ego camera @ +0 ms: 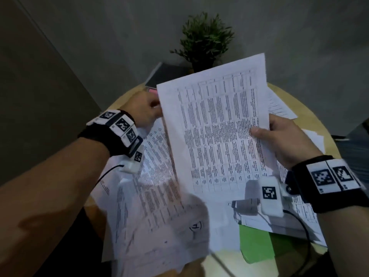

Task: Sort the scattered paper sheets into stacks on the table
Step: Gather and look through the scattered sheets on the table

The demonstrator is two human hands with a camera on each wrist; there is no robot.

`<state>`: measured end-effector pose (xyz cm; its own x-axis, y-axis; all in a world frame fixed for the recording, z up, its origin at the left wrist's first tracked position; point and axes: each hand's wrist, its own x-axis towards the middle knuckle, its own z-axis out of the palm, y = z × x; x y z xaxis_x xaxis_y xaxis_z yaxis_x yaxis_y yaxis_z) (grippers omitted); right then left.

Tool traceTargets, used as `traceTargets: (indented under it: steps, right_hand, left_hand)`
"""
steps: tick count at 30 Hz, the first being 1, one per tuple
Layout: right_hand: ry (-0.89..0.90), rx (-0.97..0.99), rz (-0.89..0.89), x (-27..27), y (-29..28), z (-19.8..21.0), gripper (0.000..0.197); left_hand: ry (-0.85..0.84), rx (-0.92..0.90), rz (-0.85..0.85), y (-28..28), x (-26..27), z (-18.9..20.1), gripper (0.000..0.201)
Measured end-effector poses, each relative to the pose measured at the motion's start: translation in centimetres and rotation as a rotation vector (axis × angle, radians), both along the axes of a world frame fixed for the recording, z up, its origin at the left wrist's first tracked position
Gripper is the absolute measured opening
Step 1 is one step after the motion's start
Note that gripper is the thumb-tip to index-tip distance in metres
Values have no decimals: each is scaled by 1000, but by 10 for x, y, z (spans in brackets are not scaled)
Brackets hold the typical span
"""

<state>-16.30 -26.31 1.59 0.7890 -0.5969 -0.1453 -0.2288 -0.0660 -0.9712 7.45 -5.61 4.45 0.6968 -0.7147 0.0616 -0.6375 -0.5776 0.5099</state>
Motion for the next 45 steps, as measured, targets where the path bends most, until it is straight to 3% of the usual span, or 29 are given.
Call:
traceTargets:
  steps: [7,11,13,15,18,21,24,28,31,35,38,40,45]
  right_hand:
    - [0,30,159,9,24,-3,14]
    - [-122,150,203,10,35,0,35]
    - [-121,141,214,10,42,0,20]
    - [-126,137,141,11,44,0,13]
    - [-190,164,-36,9,31,6,21]
    - [-266,165,-196,4,10,12,30]
    - [-243,115,-281,-5,-10,12,31]
    - [-107,0,-402,-16,-25,11,23]
    - [-13,-129,-455,-23,-36,4,21]
    - [60,-191,-429,-27,-45,-2,23]
    - [37,-165,-388,-30,-47,-1,26]
    - [-26,-129,-325,-31,-46,2,28]
    - [-208,10,-174,-33,-42,11,20]
  left_hand:
    - [144,-211,-103,-4,-18,58,15]
    - [84,-194,-134,-16,-20,77,17]
    - [28,-162,-146,-26,-22,81,22]
    - [-11,-193,-118,-31,-19,80,21]
    - [-65,-405,17,-30,-5,69,14]
    - [-43,-610,244,-22,3,44,27]
    - [0,-441,311,-13,12,4,31]
    - [117,78,183,-12,6,-46,39]
    - [177,257,125,-21,1,-73,51]
    - [89,542,15,-28,2,-93,57]
    - [75,546,62,-27,2,-97,43]
    - [138,497,56,-24,3,-99,18]
    - [252,205,2,-13,5,-96,34]
